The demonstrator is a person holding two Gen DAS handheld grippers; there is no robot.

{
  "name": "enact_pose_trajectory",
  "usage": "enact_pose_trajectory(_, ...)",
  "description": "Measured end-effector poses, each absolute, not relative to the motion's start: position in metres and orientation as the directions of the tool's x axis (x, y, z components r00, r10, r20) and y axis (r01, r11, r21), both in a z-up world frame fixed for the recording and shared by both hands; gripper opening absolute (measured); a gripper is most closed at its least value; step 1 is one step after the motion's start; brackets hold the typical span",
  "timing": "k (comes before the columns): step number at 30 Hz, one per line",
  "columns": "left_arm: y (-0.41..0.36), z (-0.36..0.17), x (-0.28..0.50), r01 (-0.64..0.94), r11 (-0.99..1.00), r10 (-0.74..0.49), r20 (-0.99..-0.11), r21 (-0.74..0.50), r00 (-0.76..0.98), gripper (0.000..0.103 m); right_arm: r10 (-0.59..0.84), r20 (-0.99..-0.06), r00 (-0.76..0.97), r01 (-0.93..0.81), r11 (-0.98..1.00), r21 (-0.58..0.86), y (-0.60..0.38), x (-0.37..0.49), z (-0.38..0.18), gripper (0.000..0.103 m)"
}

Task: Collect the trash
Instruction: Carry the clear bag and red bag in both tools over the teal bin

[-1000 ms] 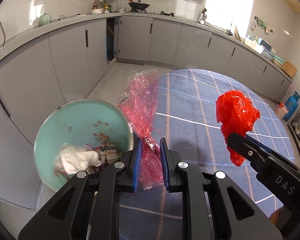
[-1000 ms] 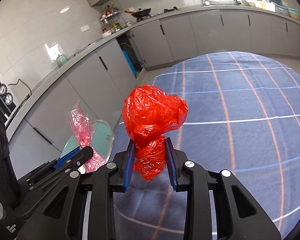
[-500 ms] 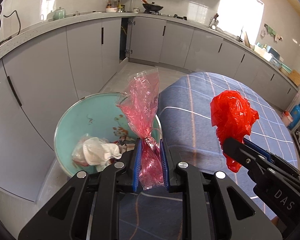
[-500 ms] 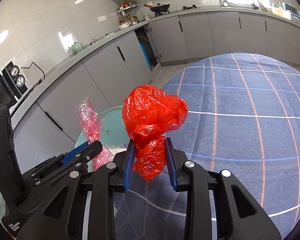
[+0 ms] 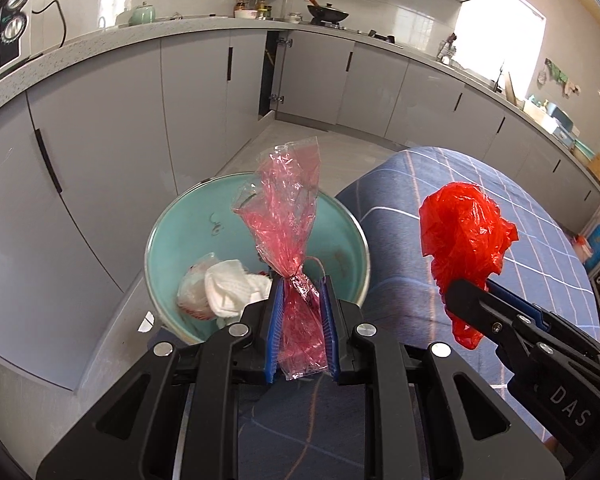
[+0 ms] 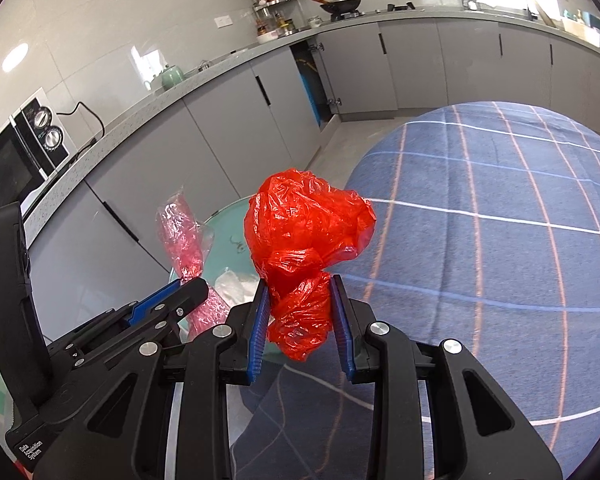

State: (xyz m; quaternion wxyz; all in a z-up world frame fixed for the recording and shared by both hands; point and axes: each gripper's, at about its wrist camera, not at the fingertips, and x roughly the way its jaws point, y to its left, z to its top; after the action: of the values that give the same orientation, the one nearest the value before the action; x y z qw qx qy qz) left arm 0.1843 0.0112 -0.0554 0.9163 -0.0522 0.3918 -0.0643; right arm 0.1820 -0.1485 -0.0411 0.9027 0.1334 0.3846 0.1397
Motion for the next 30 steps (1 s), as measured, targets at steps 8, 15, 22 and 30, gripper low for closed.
enact_pose_trajectory(8,0.029,-0.059,0.188,0.039,0.987,-0.138,-0.716,-0.153,0.685,0.018,0.372,-0.671,0.642,-0.173,0.922,0.345,-0.131,0.185,-0.046,0.031)
enact_pose_trajectory(15,0.041,-0.06,0.193,0.004,0.988,-0.114,-0.72,-0.154,0.684,0.019,0.386,-0.675,0.629,-0.197,0.919,0.341,-0.117,0.19,-0.046,0.031)
enact_pose_trajectory(22,0.052,-0.062,0.197,-0.019,0.989,-0.096,-0.723,-0.15,0.684,0.018,0.395,-0.673,0.625,-0.215,0.916,0.339,-0.106,0.197,-0.046,0.031)
enact_pose_trajectory(30,0.06,-0.062,0.206,-0.04,0.99,-0.073,-0.723,-0.137,0.687,0.018,0.393,-0.672,0.627,-0.217,0.917,0.335,-0.098,0.207,-0.046,0.031)
